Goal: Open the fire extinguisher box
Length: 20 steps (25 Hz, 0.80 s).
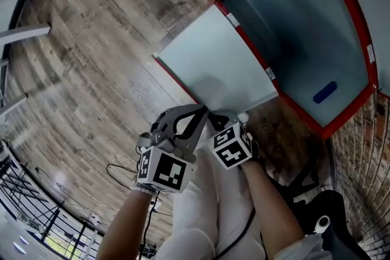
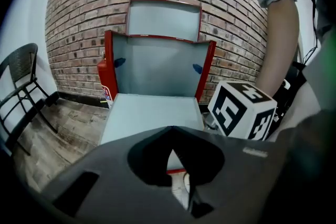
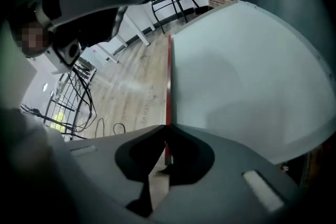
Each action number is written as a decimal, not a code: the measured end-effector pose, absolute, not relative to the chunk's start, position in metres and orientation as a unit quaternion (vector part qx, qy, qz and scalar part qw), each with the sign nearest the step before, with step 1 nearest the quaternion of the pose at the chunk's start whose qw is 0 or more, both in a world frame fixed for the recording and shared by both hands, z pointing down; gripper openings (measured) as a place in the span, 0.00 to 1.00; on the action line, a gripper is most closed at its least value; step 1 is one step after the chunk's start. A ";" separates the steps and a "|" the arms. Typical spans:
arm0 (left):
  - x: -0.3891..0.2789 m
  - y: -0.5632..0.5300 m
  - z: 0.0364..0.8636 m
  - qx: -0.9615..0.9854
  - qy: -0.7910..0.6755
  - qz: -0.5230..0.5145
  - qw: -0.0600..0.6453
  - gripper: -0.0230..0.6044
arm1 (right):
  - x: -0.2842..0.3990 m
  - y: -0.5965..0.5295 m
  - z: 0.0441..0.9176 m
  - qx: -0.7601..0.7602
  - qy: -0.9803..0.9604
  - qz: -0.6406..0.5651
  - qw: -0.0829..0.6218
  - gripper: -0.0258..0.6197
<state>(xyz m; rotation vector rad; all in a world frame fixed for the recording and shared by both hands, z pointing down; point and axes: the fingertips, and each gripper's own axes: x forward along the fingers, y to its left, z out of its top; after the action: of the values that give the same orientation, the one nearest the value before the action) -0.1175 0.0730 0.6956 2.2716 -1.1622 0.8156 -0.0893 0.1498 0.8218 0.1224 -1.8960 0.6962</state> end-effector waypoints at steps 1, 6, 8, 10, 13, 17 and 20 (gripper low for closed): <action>-0.118 0.072 0.699 0.825 -0.422 0.297 0.229 0.03 | -0.088 0.147 0.830 0.061 -0.790 0.284 0.539 0.08; -0.117 0.061 0.707 0.828 -0.420 0.296 0.225 0.03 | -0.081 0.136 0.867 0.111 -0.772 0.246 0.575 0.08; -0.115 0.054 0.713 0.831 -0.415 0.297 0.221 0.03 | -0.078 0.128 0.880 0.131 -0.765 0.231 0.587 0.08; -0.114 0.047 0.720 0.834 -0.412 0.296 0.219 0.03 | -0.073 0.119 0.892 0.155 -0.758 0.209 0.598 0.08; -0.113 0.039 0.728 0.837 -0.404 0.299 0.214 0.03 | -0.066 0.106 0.908 0.185 -0.747 0.172 0.615 0.08; -0.115 0.030 0.735 0.840 -0.401 0.301 0.208 0.03 | -0.056 0.089 0.929 0.218 -0.727 0.148 0.635 0.08; -0.118 0.024 0.740 0.838 -0.406 0.302 0.206 0.03 | -0.049 0.077 0.942 0.241 -0.709 0.153 0.645 0.10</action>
<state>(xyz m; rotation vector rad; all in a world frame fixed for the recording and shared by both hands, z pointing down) -0.1185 0.0243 0.7402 2.3342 -1.1302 0.8403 -0.0493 0.0774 0.9422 0.5498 -1.6144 0.3482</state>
